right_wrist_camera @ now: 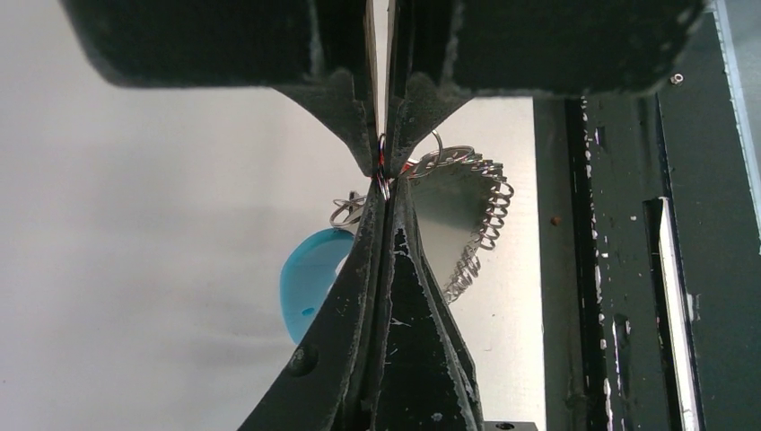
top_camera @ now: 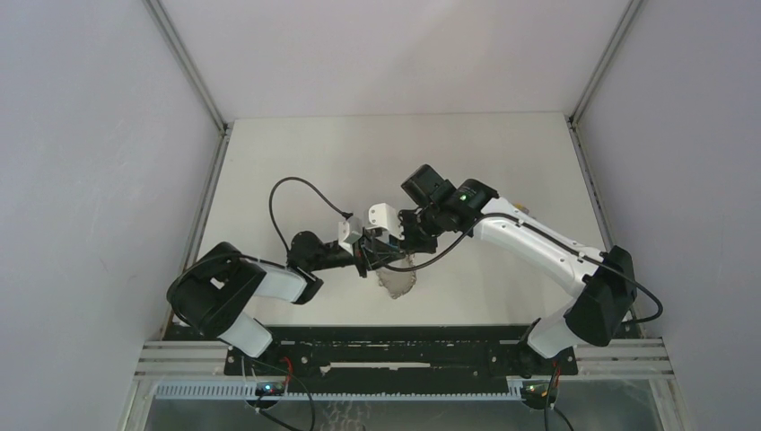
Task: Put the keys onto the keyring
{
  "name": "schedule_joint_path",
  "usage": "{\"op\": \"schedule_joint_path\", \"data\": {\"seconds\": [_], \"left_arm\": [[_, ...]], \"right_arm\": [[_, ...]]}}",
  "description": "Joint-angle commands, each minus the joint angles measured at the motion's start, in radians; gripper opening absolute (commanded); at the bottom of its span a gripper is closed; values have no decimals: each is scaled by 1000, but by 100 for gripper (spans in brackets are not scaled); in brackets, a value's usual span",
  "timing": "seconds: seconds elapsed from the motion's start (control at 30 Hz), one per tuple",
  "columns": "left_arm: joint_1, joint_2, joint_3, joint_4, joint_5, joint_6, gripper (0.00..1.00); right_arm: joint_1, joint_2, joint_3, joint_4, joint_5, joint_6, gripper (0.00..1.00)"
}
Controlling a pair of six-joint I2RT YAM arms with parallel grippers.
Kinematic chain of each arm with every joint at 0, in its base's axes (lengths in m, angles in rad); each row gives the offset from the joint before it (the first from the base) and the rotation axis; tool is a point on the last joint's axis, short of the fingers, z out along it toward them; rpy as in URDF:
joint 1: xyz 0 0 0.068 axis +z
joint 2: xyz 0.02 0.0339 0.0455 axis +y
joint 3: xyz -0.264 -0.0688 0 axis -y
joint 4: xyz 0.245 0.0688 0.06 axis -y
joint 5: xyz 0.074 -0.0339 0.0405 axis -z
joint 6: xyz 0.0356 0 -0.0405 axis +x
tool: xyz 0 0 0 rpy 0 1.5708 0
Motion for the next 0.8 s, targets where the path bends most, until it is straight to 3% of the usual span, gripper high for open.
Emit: {"op": "schedule_joint_path", "data": {"seconds": [0.0, 0.2, 0.4, 0.77], "left_arm": [[4, -42, 9, 35, -28, 19, 0], [13, -89, -21, 38, -64, 30, 0], [13, -116, -24, 40, -57, 32, 0], [13, -106, -11, 40, -15, 30, 0]], "right_arm": [[-5, -49, 14, 52, 21, 43, 4], [-80, -184, -127, 162, 9, 104, 28], [-129, -251, -210, 233, -74, 114, 30], [-245, -294, -272, 371, -418, 13, 33]]}}
